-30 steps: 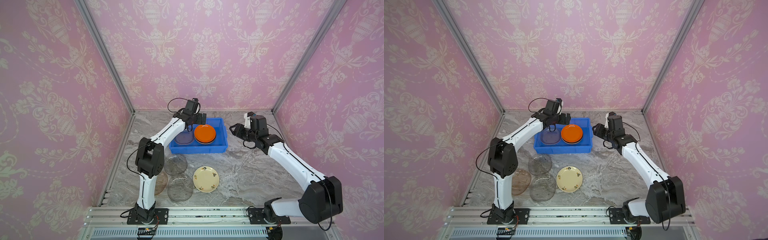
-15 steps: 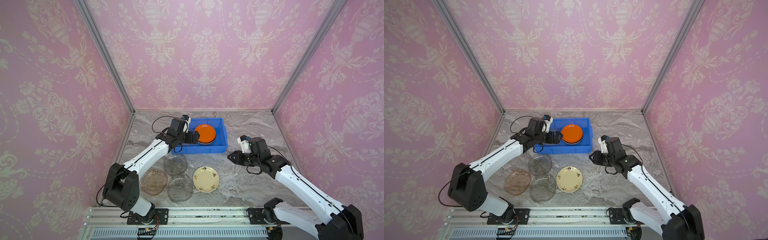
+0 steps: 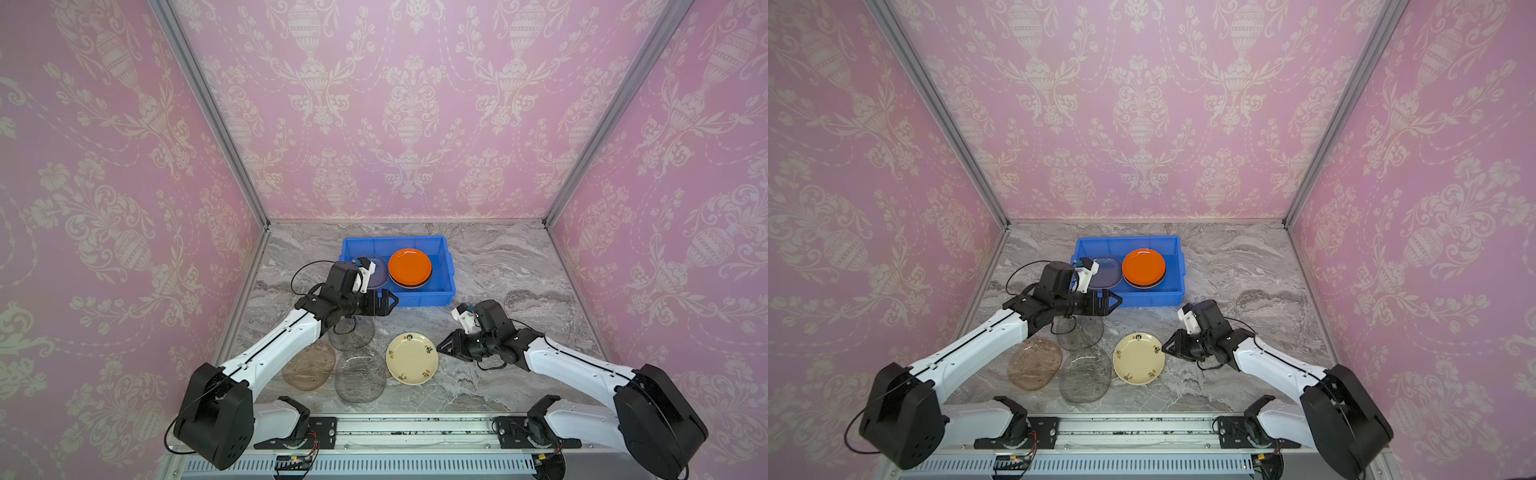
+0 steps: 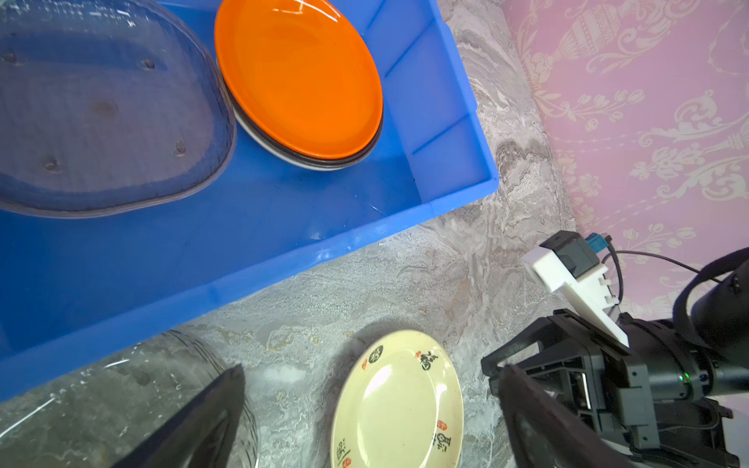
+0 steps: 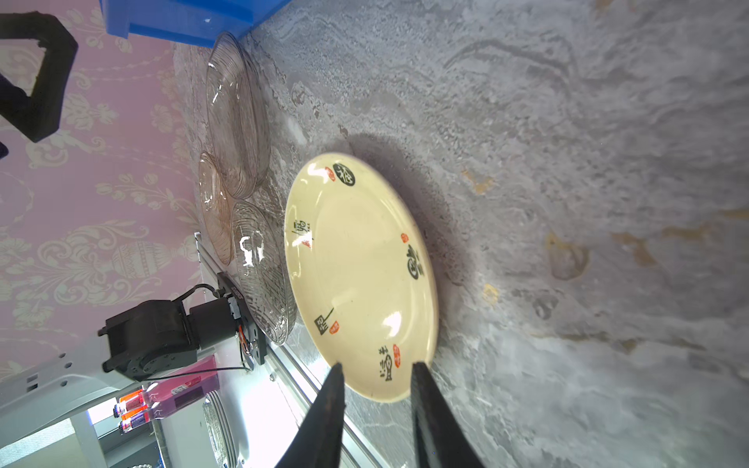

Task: Place the plates into the plastic bin on the countertop
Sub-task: Pick up the plate from the bottom-center of the table.

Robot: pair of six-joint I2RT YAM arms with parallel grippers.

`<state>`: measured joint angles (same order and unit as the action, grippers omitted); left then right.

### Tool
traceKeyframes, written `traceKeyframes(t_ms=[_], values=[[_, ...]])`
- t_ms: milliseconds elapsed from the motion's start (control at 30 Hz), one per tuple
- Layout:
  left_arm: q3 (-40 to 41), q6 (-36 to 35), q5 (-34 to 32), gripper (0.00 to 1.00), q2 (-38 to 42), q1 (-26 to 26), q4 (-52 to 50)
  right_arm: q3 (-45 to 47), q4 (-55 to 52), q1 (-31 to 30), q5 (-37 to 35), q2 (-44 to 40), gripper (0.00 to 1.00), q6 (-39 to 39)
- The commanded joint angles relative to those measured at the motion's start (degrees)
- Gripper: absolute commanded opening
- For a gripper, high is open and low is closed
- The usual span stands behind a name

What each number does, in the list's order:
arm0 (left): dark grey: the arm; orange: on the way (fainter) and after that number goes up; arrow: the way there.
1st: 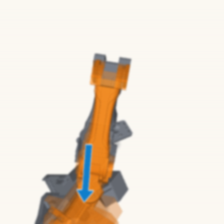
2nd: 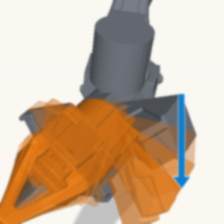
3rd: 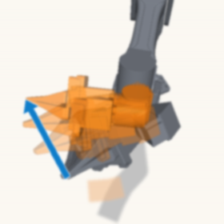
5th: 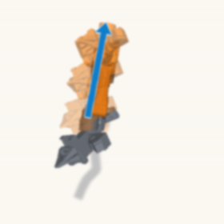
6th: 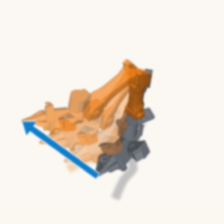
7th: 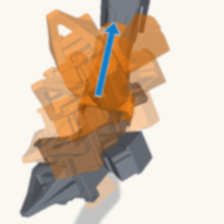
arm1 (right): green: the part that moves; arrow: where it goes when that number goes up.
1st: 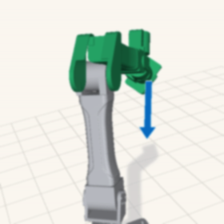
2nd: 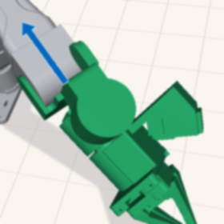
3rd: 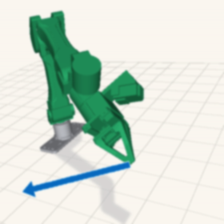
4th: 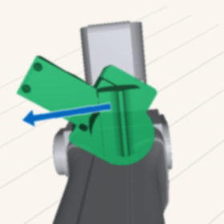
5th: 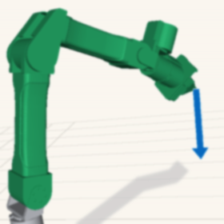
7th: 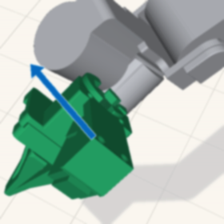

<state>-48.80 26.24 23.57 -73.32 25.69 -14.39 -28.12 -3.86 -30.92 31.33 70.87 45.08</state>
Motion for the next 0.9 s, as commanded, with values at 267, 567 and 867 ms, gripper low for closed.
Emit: traceKeyframes(t_ms=[267, 567, 867], values=[[2.9, 3.0, 1.75, 0.99, -0.05, 0.15, 4.38, 0.87, 1.08, -0.81, -2.23, 3.85, 0.35, 1.79], [2.39, 2.87, 2.2, 0.98, -1.12, 0.23, 5.46, 1.21, 4.93, -1.52, -0.48, 9.46, 0.35, 1.51], [2.29, 2.11, 1.29, 0.98, -0.57, 0.23, 4.92, 1.74, 13.68, -1.95, 1.41, 17.3, 0.27, 2.74]])
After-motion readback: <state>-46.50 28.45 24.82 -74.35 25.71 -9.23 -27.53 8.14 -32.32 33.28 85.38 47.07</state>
